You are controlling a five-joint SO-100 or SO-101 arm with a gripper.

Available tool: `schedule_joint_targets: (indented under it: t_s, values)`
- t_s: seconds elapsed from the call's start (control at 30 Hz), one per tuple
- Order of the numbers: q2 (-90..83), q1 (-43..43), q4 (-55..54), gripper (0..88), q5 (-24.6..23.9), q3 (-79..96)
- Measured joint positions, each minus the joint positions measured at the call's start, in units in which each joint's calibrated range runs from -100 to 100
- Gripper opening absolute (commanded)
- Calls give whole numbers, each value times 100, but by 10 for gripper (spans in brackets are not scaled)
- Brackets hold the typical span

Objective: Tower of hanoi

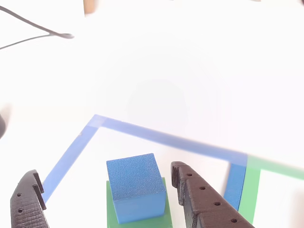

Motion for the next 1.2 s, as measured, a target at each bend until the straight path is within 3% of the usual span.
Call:
schedule_joint_targets:
  t_s: [0.3, 0.97, 1.2]
  values:
    - [68, -65, 0, 146, 0, 0]
    - [68, -180, 0, 25, 0, 0]
    - [68, -221, 0, 20, 0, 0]
